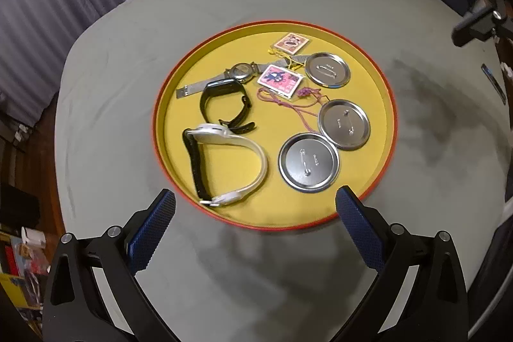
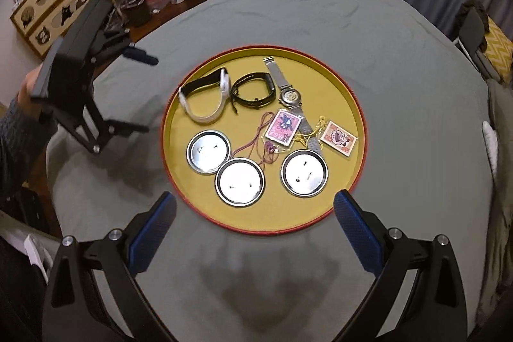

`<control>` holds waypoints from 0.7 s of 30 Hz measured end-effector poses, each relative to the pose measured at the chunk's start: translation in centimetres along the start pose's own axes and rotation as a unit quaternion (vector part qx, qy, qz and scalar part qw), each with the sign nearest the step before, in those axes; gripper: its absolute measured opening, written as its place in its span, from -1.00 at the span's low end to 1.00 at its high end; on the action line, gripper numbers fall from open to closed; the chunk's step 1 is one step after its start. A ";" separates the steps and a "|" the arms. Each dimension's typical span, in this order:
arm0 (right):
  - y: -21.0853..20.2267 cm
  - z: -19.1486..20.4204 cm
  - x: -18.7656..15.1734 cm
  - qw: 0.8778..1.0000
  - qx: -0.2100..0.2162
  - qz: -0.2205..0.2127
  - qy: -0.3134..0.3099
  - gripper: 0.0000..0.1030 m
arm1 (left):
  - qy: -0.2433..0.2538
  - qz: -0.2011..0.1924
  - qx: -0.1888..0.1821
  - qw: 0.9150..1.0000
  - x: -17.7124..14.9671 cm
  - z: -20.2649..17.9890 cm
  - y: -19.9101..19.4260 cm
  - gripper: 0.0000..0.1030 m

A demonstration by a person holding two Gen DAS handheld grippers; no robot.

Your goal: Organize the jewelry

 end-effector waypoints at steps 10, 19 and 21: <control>0.1 0.6 0.1 0.999 -0.006 0.048 -0.023 0.84 | 0.003 0.011 -0.001 1.000 0.0 2.7 1.6 0.89; 0.3 0.5 1.5 0.999 -0.001 0.016 -0.037 0.84 | -0.041 0.011 -0.043 0.998 -0.7 4.4 3.0 0.89; 0.7 0.2 2.1 0.999 -0.001 0.008 -0.038 0.84 | -0.047 0.013 -0.044 0.998 -0.7 4.8 3.7 0.89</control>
Point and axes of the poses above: each gripper's, at about its wrist camera, not at the fingertips, and y roughly the way its jaws point, z to its left, x to its top, the point moved 6 cm from there along y, roughly the way its jaws point, and after that the axes turned 15 degrees about x, right-handed, at the moved point
